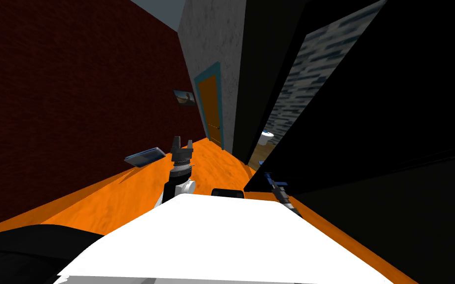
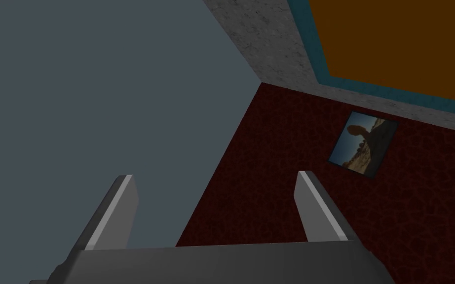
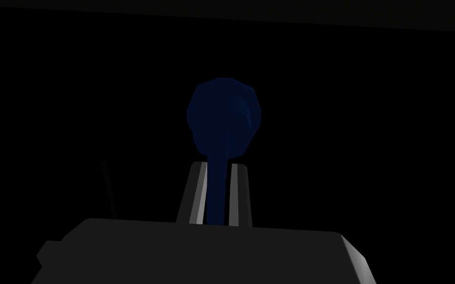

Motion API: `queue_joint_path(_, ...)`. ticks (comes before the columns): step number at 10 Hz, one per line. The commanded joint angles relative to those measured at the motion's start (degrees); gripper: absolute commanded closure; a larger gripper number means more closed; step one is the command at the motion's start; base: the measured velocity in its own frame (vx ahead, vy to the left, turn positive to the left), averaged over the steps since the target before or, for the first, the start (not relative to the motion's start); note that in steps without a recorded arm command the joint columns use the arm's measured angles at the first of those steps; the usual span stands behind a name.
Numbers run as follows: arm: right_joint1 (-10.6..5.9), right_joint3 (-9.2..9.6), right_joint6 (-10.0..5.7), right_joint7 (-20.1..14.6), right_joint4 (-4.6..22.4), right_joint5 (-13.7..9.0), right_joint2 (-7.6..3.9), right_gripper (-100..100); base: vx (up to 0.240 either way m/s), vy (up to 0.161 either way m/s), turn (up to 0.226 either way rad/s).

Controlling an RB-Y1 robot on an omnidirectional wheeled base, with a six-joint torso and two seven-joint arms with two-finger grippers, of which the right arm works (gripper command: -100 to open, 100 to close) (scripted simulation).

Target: Pull the door open

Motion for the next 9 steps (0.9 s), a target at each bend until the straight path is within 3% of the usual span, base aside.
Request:
queue_joint_path(1, 0.05, -0.01, -1.13, -0.1, 1.0, -0.2, -0.21, 100, -0.192, -0.087, 0.174)
queue_joint_path(9, 0.18, 0.87, -3.83, -0.4, 3.4, -0.4, -0.39, 100, -0.182, -0.06, 0.155)
